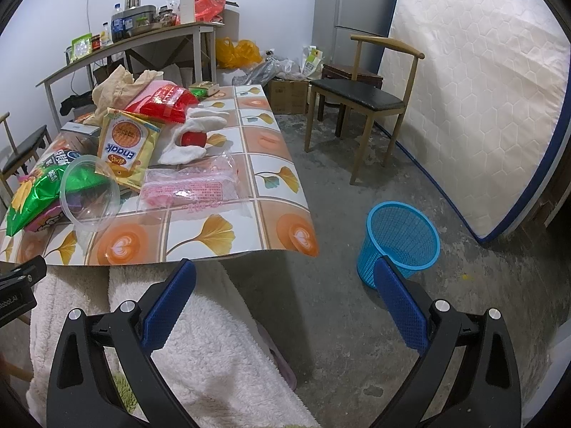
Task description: Collect trash
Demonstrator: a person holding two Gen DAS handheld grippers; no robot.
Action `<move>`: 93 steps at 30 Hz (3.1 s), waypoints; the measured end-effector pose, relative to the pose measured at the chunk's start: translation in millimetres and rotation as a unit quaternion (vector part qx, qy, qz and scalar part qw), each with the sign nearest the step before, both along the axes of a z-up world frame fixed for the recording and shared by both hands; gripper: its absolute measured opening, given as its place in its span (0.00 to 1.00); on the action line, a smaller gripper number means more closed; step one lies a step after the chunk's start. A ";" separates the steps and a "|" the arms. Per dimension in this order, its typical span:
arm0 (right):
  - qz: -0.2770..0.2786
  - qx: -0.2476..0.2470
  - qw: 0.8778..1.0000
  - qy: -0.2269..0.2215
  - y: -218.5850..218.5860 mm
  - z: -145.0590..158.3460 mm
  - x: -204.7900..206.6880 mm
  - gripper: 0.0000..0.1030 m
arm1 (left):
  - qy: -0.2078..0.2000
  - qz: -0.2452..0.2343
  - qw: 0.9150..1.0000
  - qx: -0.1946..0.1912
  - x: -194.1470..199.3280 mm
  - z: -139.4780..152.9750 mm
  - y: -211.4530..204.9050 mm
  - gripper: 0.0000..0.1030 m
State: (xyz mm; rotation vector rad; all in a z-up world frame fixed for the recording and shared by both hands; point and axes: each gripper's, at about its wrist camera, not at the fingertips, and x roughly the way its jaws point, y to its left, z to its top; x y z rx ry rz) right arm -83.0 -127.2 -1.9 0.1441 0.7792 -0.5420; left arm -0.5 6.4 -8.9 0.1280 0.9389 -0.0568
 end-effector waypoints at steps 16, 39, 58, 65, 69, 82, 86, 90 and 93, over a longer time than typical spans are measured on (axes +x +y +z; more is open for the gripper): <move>-0.001 0.000 1.000 0.000 -0.6 0.7 0.2 0.94 | 0.005 0.004 1.000 0.001 0.2 -2.3 4.5 0.92; 0.099 0.053 0.993 -0.044 -30.6 9.7 44.7 0.94 | -0.019 -0.136 0.974 -0.182 8.0 -0.2 2.0 0.92; 0.177 0.274 0.945 -0.003 -82.5 -32.7 134.7 0.65 | -0.102 -0.155 0.981 -0.063 47.1 3.5 -35.9 0.51; 0.186 0.261 0.947 0.012 -84.3 -49.8 151.3 0.53 | -0.071 -0.146 0.986 -0.026 59.9 -14.4 -45.0 0.16; 0.195 0.246 0.949 0.019 -80.3 -50.5 150.0 0.32 | -0.061 -0.141 0.988 -0.022 59.6 -17.1 -44.0 0.04; 0.192 0.269 0.944 -0.025 -96.0 -38.1 109.2 0.13 | -0.061 -0.118 0.991 -0.011 35.7 -1.9 -38.9 0.03; 0.176 0.274 0.944 -0.056 -115.6 -26.7 87.5 0.13 | -0.065 -0.125 0.990 -0.027 32.3 10.2 -49.0 0.03; 0.137 0.279 0.946 -0.096 -149.2 -16.1 51.8 0.12 | -0.063 -0.162 0.983 -0.053 35.2 26.3 -75.2 0.03; 0.085 0.268 0.952 -0.123 -181.4 -11.3 21.4 0.12 | -0.047 -0.204 0.975 -0.078 41.8 36.5 -106.6 0.03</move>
